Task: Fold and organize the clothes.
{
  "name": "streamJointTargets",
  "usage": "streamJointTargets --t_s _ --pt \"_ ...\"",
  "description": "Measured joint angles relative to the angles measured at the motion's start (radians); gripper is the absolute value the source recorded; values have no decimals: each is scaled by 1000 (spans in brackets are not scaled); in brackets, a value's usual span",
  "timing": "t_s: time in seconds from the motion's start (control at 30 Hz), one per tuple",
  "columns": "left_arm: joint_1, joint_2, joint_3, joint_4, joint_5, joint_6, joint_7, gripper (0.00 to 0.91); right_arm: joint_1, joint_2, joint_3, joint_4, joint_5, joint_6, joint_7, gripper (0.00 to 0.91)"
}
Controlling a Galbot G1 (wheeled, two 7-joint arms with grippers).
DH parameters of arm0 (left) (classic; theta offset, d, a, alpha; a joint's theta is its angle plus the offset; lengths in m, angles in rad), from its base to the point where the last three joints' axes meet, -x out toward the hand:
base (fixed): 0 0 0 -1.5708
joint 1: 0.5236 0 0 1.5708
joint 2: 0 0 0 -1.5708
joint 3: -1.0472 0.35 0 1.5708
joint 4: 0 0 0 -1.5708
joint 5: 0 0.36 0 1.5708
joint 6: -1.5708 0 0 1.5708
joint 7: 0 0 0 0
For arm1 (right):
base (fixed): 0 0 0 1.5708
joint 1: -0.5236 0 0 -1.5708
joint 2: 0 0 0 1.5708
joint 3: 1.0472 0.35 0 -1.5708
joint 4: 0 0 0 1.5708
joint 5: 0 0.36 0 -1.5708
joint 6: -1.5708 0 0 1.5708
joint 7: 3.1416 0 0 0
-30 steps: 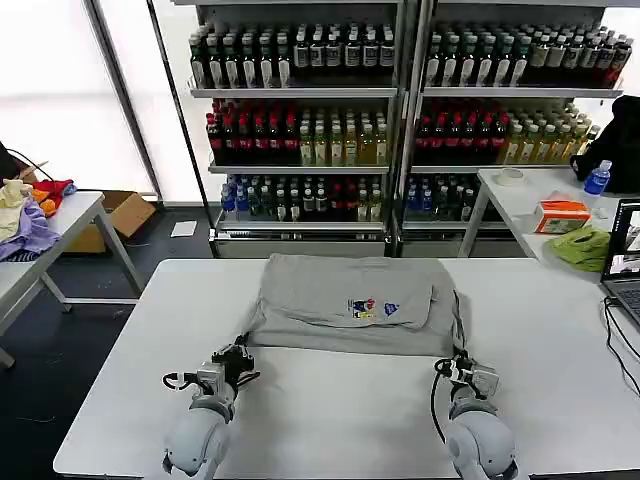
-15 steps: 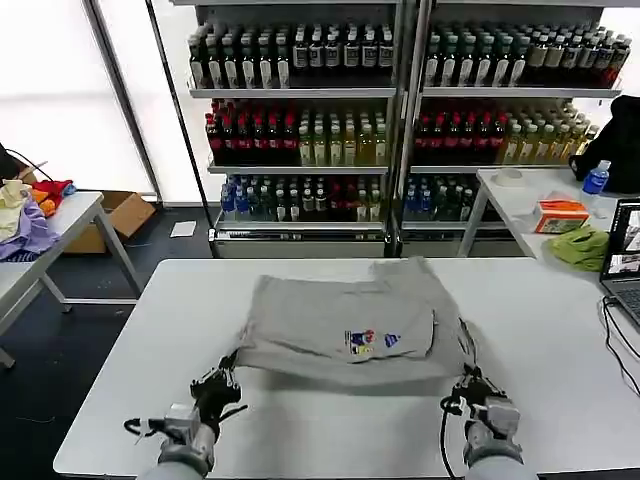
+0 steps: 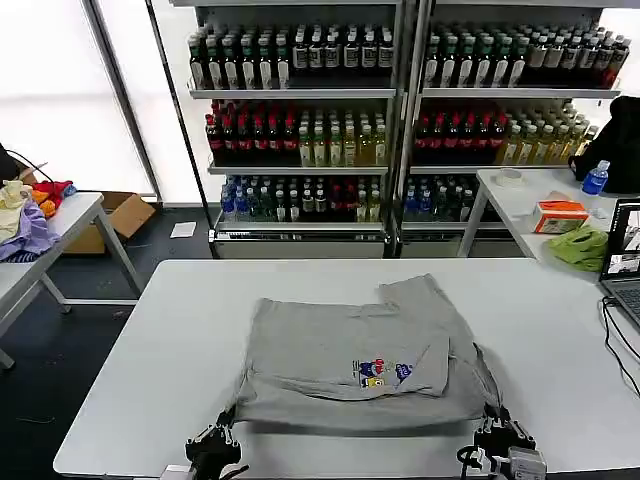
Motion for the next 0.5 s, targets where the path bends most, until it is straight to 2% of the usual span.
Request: streamJointTargets --t_s 0.3,0.4,0.5 --pt "25 -4 -5 -94 -25 18 -9 907 1 19 27 72 5 -2 6 907" --pt "9 0 -16 -109 -37 18 0 907 46 25 48 64 22 3 -5 907" --pt "-29 5 -28 -114 -51 14 20 907 116 22 72 28 36 21 -40 907"
